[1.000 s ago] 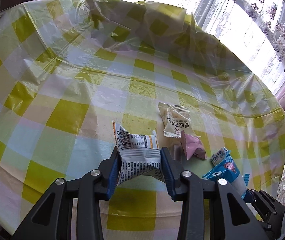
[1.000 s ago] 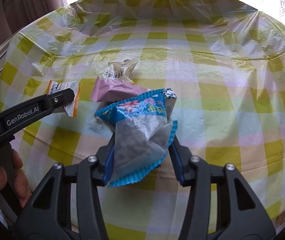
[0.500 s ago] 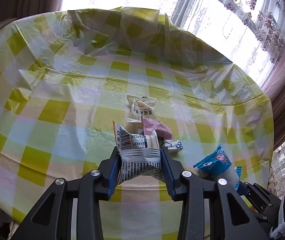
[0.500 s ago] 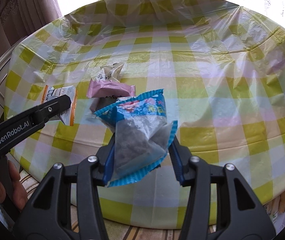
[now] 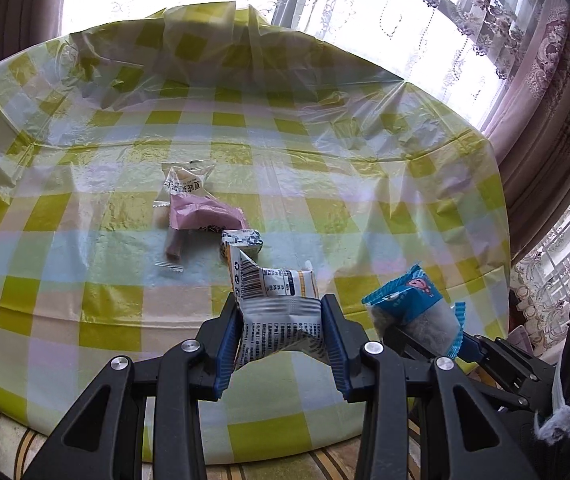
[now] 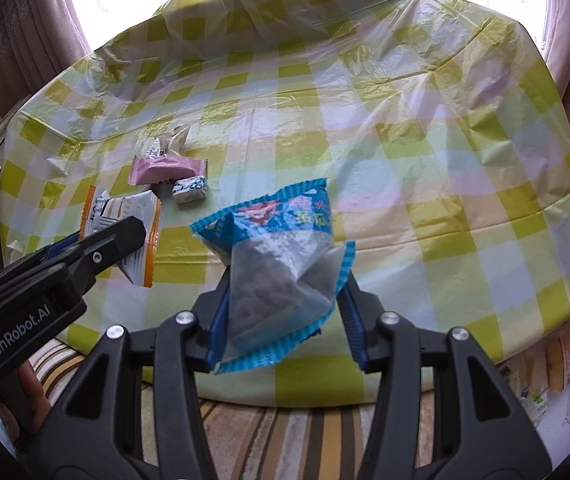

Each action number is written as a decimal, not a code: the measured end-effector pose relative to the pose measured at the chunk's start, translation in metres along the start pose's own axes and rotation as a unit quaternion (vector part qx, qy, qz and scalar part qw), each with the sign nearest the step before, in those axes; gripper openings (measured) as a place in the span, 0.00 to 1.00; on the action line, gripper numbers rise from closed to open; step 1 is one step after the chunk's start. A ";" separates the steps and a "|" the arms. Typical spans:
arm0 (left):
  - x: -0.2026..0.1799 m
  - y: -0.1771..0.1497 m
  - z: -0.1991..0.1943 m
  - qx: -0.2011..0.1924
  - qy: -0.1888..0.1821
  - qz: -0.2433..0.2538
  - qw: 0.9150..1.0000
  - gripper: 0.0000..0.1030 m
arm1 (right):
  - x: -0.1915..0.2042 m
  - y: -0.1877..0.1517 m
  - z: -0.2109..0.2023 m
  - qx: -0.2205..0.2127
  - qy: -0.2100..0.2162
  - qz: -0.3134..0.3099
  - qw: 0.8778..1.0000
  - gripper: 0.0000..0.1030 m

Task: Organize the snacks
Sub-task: 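Carry the white packet into the box and open the left tool while the right drops the blue bag, then move both open tools back over the remaining snacks on the table, then grasp the small pink stick packet with the left tool while the right grasps the blue-white cube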

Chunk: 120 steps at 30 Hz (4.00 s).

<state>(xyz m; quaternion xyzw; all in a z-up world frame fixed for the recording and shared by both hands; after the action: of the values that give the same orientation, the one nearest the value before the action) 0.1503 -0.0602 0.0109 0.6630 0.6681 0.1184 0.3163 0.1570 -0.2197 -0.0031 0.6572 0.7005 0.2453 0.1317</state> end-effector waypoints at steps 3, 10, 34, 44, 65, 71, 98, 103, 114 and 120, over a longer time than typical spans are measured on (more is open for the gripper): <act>-0.015 -0.003 0.001 0.006 -0.008 0.016 1.000 0.39 | -0.016 -0.005 -0.007 -0.001 -0.009 0.009 1.000 0.50; -0.051 -0.010 0.002 0.021 -0.037 0.048 0.998 0.39 | -0.056 -0.017 -0.026 -0.002 -0.035 0.030 0.999 0.50; -0.200 -0.049 0.028 0.127 -0.172 0.215 0.953 0.39 | -0.205 -0.068 -0.064 0.018 -0.163 0.122 0.979 0.50; -0.234 -0.068 0.041 0.187 -0.237 0.242 0.922 0.40 | -0.237 -0.078 -0.074 0.020 -0.193 0.155 0.969 0.51; -0.224 -0.056 0.043 0.179 -0.229 0.218 0.932 0.43 | -0.235 -0.070 -0.070 0.020 -0.202 0.159 0.966 0.63; -0.211 -0.046 0.045 0.164 -0.215 0.199 0.942 0.43 | -0.223 -0.066 -0.065 0.023 -0.192 0.153 0.969 0.66; -0.052 0.025 0.042 0.056 -0.079 0.039 0.995 0.43 | -0.115 -0.015 -0.024 0.015 -0.121 0.085 0.989 0.70; 0.002 0.038 0.032 0.017 -0.005 0.007 1.000 0.43 | -0.082 0.003 -0.014 -0.001 -0.106 0.067 0.992 0.74; 0.089 0.036 0.044 0.035 0.048 -0.037 0.998 0.43 | -0.007 0.035 0.019 -0.009 -0.065 0.035 0.997 0.81; 0.099 0.041 0.064 0.048 0.049 -0.029 0.997 0.43 | 0.032 0.047 0.044 -0.005 -0.043 0.006 0.999 0.81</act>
<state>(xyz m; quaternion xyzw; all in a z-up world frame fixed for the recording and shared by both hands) 0.2286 0.0217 -0.0410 0.6508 0.7071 0.1095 0.2539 0.2167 -0.1798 -0.0115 0.6704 0.6894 0.2207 0.1633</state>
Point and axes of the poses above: each gripper's, at about its wrist camera, not at the fingertips, and z roughly the way its jaws point, x to its left, y to its top, the point moved 1 cm from there along z, roughly the way its jaws point, and after that the axes turned 3 degrees about x, right-handed, at the moved point
